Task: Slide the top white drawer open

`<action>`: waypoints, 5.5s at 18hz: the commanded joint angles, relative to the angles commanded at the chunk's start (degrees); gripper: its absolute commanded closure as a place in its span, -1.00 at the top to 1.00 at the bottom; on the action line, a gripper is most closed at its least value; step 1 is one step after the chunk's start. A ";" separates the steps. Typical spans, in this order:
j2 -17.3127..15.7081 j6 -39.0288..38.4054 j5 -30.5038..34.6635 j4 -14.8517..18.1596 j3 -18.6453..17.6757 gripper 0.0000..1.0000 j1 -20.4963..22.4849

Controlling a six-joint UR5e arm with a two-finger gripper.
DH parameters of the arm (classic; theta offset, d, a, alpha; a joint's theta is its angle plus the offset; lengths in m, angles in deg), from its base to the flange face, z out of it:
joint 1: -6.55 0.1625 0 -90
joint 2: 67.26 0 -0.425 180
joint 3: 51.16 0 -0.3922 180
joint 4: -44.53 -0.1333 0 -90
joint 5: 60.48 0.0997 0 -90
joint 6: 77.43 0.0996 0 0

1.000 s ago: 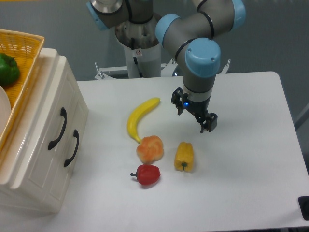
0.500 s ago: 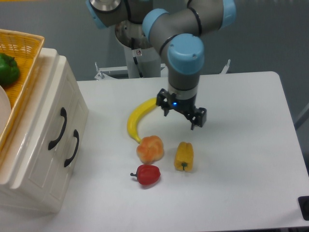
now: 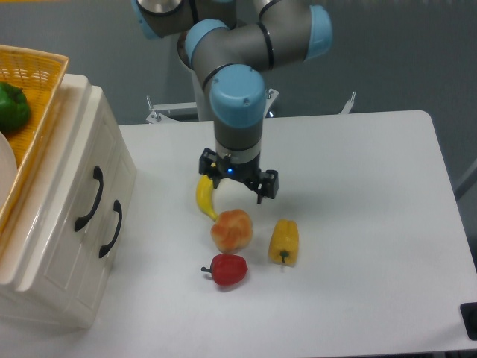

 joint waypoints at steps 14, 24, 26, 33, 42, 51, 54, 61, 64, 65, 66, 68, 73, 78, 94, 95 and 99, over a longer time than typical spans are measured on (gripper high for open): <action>0.26 -10.81 -8.27 1.93 0.70 1.00 -4.48; 0.35 -14.15 -13.89 2.37 1.50 1.00 -6.59; 0.44 -15.74 -15.56 2.29 1.50 1.00 -6.59; 0.52 -16.27 -18.82 2.20 2.11 1.00 -6.59; 0.88 -16.36 -19.96 2.02 2.99 1.00 -7.21; 1.49 -18.99 -20.05 2.02 3.08 1.00 -8.61; 1.41 -19.26 -20.13 2.02 3.08 1.00 -8.70; 1.40 -20.22 -20.57 2.11 3.16 1.00 -8.70; 1.40 -20.93 -20.57 2.11 3.16 1.00 -8.70; 1.32 -20.93 -20.57 2.11 3.16 1.00 -8.70; 1.32 -21.01 -20.57 2.11 3.16 1.00 -8.79; 1.32 -21.10 -20.49 2.11 3.16 1.00 -8.88; 1.40 -21.19 -20.31 2.20 3.08 1.00 -9.49; 1.40 -21.10 -20.40 2.20 3.08 1.00 -9.58; 1.49 -21.10 -20.22 2.11 3.08 1.00 -10.20; 1.49 -21.10 -20.31 2.11 3.08 1.00 -10.20; 1.67 -21.10 -20.14 2.11 3.08 1.00 -10.20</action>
